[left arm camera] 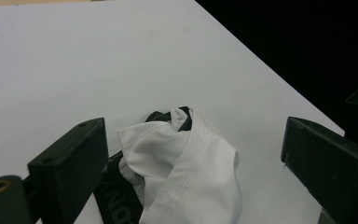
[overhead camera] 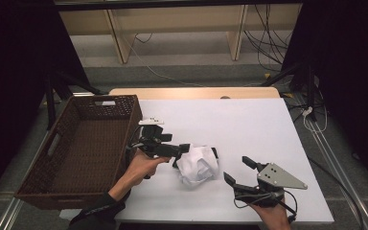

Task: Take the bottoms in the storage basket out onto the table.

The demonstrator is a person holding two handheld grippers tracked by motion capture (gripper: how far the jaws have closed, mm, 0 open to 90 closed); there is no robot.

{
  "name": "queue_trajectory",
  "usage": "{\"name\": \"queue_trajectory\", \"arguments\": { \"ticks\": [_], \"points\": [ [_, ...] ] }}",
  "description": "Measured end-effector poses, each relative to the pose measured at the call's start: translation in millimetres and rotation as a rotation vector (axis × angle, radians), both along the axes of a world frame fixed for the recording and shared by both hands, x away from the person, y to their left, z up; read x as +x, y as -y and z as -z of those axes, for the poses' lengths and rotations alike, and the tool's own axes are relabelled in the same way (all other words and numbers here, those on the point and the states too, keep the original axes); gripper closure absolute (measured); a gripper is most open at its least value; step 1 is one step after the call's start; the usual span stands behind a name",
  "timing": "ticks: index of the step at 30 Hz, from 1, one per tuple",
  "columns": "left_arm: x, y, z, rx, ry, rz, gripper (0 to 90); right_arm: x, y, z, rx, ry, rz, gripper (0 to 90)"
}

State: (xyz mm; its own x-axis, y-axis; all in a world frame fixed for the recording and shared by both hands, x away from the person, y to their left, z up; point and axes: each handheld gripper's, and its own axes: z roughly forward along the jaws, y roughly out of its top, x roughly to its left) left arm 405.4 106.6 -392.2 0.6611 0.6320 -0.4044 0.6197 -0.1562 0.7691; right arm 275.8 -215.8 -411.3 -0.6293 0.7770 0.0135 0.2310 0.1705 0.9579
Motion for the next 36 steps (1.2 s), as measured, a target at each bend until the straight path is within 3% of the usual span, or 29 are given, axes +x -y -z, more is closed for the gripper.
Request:
{"name": "queue_trajectory", "arguments": {
  "ticks": [12,17,21,25,30,36],
  "points": [
    [-4.5,-11.3,-1.0,-0.053,0.038,-0.037,7.1,0.3,0.5,0.1,0.010,-0.006,0.003,23.2],
    [-7.4,-12.5,-0.3,-0.029,0.075,-0.045,5.1,-0.3,1.0,-0.3,0.011,-0.005,0.002,23.2],
    [-10.1,-14.7,-0.9,-0.047,0.090,-0.051,5.0,0.1,0.7,0.0,0.015,-0.007,0.004,23.2],
    [-12.3,-16.4,-1.9,-0.036,0.121,-0.057,3.2,-0.1,0.4,0.0,0.013,-0.008,0.002,23.2],
    [-15.3,-18.9,-3.1,-0.067,0.116,-0.045,3.1,0.2,1.1,0.1,0.020,-0.007,0.002,23.2],
    [-24.2,-18.4,-9.6,-0.085,0.159,-0.034,3.1,0.1,1.3,0.0,0.021,-0.012,0.003,23.1]
  ]
}}
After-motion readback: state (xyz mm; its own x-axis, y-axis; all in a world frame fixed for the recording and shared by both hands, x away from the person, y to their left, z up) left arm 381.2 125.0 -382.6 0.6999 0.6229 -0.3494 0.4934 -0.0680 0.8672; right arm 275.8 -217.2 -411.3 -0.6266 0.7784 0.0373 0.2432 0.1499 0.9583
